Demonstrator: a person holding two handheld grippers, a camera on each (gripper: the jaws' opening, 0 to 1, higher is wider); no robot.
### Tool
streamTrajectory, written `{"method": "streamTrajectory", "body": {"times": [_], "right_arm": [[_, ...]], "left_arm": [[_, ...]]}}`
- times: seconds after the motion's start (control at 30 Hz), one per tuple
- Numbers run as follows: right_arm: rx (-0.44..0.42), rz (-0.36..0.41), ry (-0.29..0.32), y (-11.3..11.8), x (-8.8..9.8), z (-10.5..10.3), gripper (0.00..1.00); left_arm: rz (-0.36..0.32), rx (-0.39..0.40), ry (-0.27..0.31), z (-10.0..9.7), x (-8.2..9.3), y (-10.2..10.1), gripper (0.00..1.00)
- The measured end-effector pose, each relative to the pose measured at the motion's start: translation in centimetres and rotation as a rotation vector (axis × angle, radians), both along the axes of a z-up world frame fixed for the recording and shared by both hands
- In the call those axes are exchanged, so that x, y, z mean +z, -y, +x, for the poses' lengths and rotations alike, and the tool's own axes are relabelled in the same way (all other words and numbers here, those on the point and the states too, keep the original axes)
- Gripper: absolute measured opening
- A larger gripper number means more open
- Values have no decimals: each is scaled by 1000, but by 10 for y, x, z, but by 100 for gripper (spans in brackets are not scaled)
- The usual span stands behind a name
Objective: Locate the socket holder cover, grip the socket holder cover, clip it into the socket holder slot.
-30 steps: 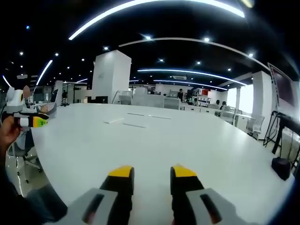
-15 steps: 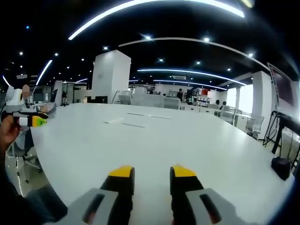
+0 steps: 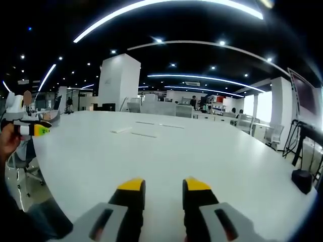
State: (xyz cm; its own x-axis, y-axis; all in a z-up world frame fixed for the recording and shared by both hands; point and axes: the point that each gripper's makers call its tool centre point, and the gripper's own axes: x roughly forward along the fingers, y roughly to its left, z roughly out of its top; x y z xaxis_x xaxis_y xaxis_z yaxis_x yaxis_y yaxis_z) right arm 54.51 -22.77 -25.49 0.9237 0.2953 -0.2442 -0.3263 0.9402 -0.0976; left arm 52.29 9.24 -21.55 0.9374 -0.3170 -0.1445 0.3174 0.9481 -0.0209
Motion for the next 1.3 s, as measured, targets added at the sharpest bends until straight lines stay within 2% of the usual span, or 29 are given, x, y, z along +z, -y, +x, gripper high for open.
{"method": "streamTrajectory", "body": {"times": [0.67,1.3], "right_arm": [[1,-12,3,-1,0,-1,31],[0,-21,4,-1,-1,-2,31]], "left_arm": [[1,5,15,-1,5,-1,50],[-4,10,14,-5,3,-4,50]]}}
